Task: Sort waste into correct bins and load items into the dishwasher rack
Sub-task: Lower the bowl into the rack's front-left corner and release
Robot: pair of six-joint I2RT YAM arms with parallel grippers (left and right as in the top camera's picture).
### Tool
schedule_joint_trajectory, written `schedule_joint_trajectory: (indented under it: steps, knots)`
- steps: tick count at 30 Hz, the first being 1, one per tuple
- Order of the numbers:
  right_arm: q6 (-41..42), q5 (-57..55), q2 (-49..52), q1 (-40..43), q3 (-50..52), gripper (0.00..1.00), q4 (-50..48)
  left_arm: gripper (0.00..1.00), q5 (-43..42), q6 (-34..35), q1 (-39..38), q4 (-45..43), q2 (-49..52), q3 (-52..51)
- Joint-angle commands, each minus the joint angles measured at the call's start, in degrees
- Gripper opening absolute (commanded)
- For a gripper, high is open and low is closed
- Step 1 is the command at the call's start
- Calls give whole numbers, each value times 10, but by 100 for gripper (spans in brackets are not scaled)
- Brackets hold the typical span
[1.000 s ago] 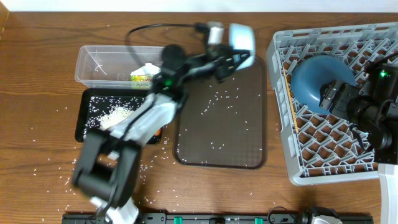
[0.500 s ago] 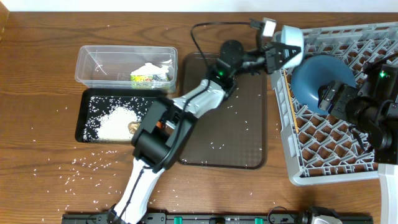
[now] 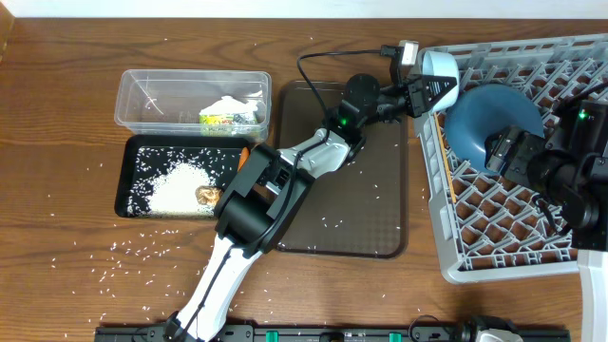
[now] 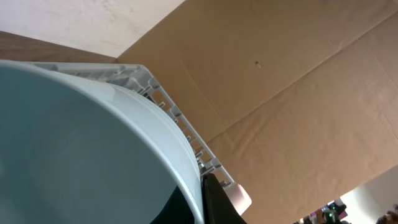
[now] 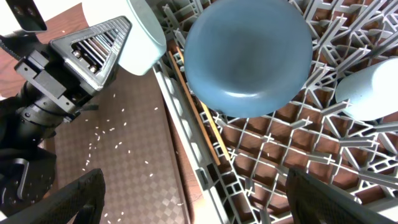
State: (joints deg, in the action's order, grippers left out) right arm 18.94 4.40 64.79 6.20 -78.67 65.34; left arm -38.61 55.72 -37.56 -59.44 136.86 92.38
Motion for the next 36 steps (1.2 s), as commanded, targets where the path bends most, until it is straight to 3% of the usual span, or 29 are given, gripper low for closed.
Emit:
schedule_joint_trajectory:
  steps: [1,6,12,25,31,36]
  knots:
    - [7,3,0,5,-2,86,0,6,7,20,1,-15,18,13]
    - [-4,3,0,5,-2,86,0,6,8,41,0,-93,18,13]
    - [-8,1,0,5,-2,86,0,6,6,44,-2,-54,19,13]
    - [-8,1,0,5,-2,86,3,6,-4,44,-4,-71,23,13]
    - [-8,1,0,5,-2,86,0,6,-10,38,-4,-3,25,13]
    - [-8,1,0,5,-2,86,0,6,-12,33,-4,-5,24,13]
